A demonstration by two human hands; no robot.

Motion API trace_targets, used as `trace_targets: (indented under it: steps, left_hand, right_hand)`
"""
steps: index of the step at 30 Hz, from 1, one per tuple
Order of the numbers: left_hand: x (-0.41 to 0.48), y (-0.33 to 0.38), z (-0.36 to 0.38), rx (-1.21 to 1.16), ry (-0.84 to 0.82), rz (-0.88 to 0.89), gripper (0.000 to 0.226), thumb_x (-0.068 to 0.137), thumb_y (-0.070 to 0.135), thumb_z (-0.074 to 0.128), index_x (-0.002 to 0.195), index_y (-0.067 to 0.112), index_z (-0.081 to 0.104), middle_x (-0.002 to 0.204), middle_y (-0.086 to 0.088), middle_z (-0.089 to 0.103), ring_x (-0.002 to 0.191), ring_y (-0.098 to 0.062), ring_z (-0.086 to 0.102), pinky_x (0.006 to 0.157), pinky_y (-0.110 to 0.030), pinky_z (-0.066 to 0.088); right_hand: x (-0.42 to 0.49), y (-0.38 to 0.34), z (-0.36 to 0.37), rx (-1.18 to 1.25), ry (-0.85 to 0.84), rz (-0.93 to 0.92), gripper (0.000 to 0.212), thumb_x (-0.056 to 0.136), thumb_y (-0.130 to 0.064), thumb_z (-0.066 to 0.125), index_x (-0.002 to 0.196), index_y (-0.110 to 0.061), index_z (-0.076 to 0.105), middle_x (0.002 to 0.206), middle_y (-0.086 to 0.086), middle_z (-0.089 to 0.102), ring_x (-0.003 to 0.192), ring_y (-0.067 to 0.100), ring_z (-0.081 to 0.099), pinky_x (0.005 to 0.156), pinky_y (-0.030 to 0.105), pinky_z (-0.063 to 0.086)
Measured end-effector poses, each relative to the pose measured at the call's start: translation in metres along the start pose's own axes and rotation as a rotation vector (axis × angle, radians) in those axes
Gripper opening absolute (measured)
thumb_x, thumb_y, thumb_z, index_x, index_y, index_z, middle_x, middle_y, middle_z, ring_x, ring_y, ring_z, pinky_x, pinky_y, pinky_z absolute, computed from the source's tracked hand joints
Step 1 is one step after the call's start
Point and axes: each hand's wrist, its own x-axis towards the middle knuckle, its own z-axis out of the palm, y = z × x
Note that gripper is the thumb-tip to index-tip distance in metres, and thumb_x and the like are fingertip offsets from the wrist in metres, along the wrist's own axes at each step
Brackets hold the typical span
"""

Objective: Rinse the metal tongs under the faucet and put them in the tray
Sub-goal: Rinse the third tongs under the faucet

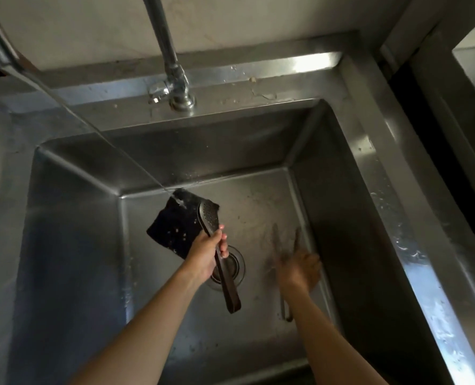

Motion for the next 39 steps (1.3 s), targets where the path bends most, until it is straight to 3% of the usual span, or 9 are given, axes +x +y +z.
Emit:
trace_targets:
  steps: [5, 10, 13, 17, 22, 26, 31, 35, 39]
  left_hand:
    - [-0.001, -0.008, 0.005, 0.079, 0.006, -0.025, 0.015, 0.098, 0.008, 0.04, 0.093, 0.01, 0.054, 0.068, -0.001, 0.046, 0.046, -0.009, 0.039, 0.044, -0.021, 0.033]
    - [-0.007, -0.003, -0.002, 0.088, -0.061, 0.025, 0.012, 0.096, 0.011, 0.046, 0.101, 0.007, 0.056, 0.074, -0.004, 0.056, 0.051, -0.01, 0.049, 0.047, -0.022, 0.041]
    - [-0.01, 0.004, -0.007, 0.069, -0.116, 0.063, 0.016, 0.094, 0.013, 0.049, 0.106, 0.006, 0.056, 0.088, -0.006, 0.065, 0.066, -0.015, 0.061, 0.057, -0.024, 0.05]
    - [-0.018, 0.023, -0.014, -0.082, -0.147, 0.061, 0.029, 0.093, 0.012, 0.047, 0.119, 0.0, 0.051, 0.121, -0.019, 0.058, 0.111, -0.029, 0.058, 0.085, -0.04, 0.051]
    - [-0.044, 0.057, -0.022, -0.128, -0.224, 0.141, 0.049, 0.089, 0.019, 0.048, 0.132, -0.005, 0.043, 0.134, -0.027, 0.045, 0.123, -0.038, 0.045, 0.103, -0.047, 0.038]
    - [-0.066, 0.073, -0.027, -0.16, -0.272, 0.257, 0.044, 0.09, 0.02, 0.045, 0.128, -0.001, 0.047, 0.114, -0.02, 0.062, 0.105, -0.03, 0.06, 0.088, -0.038, 0.051]
    - [-0.082, 0.086, -0.043, -0.218, -0.25, 0.359, 0.05, 0.087, 0.022, 0.053, 0.132, 0.001, 0.045, 0.127, -0.016, 0.058, 0.111, -0.021, 0.061, 0.08, -0.029, 0.054]
    - [-0.085, 0.094, -0.049, -0.148, -0.168, 0.469, 0.048, 0.08, 0.026, 0.062, 0.124, 0.008, 0.053, 0.112, -0.01, 0.065, 0.097, -0.018, 0.066, 0.077, -0.027, 0.053]
    - [-0.09, 0.102, -0.053, -0.126, -0.228, 0.53, 0.048, 0.078, 0.031, 0.07, 0.12, 0.012, 0.057, 0.105, -0.008, 0.07, 0.096, -0.021, 0.067, 0.076, -0.026, 0.053]
  right_hand:
    - [0.012, 0.015, 0.024, -0.039, -0.188, 0.009, 0.048, 0.092, -0.037, 0.05, 0.129, -0.007, 0.044, 0.134, 0.015, 0.039, 0.121, 0.031, 0.044, 0.097, 0.041, 0.04]
    - [0.018, 0.024, 0.03, -0.093, -0.191, -0.13, 0.032, 0.095, -0.029, 0.046, 0.118, -0.008, 0.055, 0.123, 0.013, 0.047, 0.105, 0.029, 0.056, 0.087, 0.036, 0.047]
    - [0.015, 0.012, 0.017, 0.168, -0.17, -0.216, 0.028, 0.094, -0.029, 0.048, 0.103, -0.004, 0.058, 0.101, 0.013, 0.054, 0.082, 0.027, 0.057, 0.069, 0.029, 0.044]
    - [-0.009, -0.027, -0.024, 0.588, -0.238, -0.467, 0.019, 0.094, -0.019, 0.05, 0.075, -0.016, 0.053, 0.066, 0.002, 0.053, 0.062, 0.016, 0.049, 0.06, 0.024, 0.039]
    - [-0.056, -0.069, -0.067, 0.721, -0.417, -0.755, 0.02, 0.095, -0.023, 0.05, 0.083, -0.008, 0.055, 0.069, -0.004, 0.054, 0.062, 0.004, 0.048, 0.059, 0.018, 0.04]
    - [-0.088, -0.09, -0.074, 0.697, -0.533, -0.868, 0.019, 0.097, -0.018, 0.046, 0.08, -0.011, 0.049, 0.066, -0.005, 0.047, 0.054, -0.003, 0.041, 0.055, 0.011, 0.037]
    - [-0.113, -0.106, -0.074, 0.71, -0.66, -0.936, 0.018, 0.098, -0.021, 0.044, 0.092, -0.005, 0.05, 0.074, -0.004, 0.052, 0.065, 0.002, 0.046, 0.061, 0.013, 0.041]
    - [-0.124, -0.122, -0.078, 0.719, -0.729, -0.978, 0.009, 0.095, -0.019, 0.049, 0.1, -0.012, 0.051, 0.079, -0.003, 0.059, 0.066, 0.0, 0.053, 0.062, 0.015, 0.046]
    - [-0.126, -0.15, -0.092, 0.635, -0.433, -0.878, 0.023, 0.094, -0.037, 0.047, 0.098, -0.016, 0.055, 0.079, -0.004, 0.066, 0.071, 0.01, 0.062, 0.07, 0.034, 0.053]
